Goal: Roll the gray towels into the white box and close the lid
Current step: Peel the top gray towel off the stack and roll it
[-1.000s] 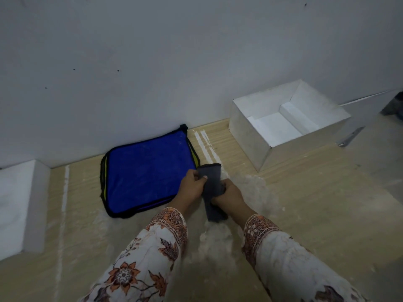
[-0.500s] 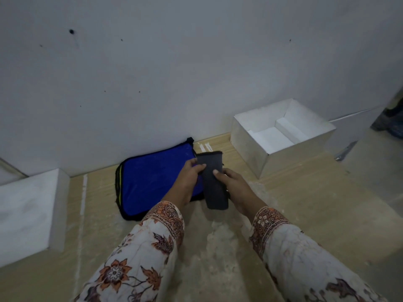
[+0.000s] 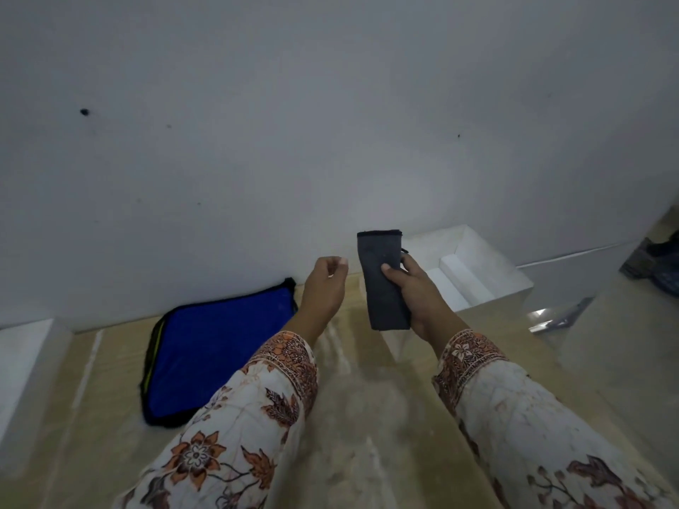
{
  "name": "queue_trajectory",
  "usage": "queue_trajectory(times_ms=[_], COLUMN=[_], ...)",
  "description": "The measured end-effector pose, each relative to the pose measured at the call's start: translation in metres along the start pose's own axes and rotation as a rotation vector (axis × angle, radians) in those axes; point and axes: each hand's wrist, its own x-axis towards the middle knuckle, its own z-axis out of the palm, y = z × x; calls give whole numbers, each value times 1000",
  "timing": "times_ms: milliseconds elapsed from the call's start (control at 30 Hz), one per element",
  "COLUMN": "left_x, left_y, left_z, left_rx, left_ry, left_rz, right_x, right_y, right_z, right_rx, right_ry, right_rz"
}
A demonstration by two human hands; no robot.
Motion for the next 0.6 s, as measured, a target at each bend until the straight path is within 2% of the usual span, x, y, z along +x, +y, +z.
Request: queue_trajectory(times_ms=[167, 300, 500, 600], left_x=[28, 49, 70, 80], left_y=[5, -3, -15, -20], left_z=[58, 91, 120, 127], left_rx=[218, 424, 600, 609], left_ry=[6, 26, 42, 69], left_rz=[101, 93, 112, 109], right_x=[44, 77, 122, 145], right_y=[-17, -16, 10, 27], right_z=[-61, -98, -137, -149], right_rx=[-82, -157, -485, -596], right_ry=[81, 124, 110, 55], right_rz=[-1, 97, 235, 351])
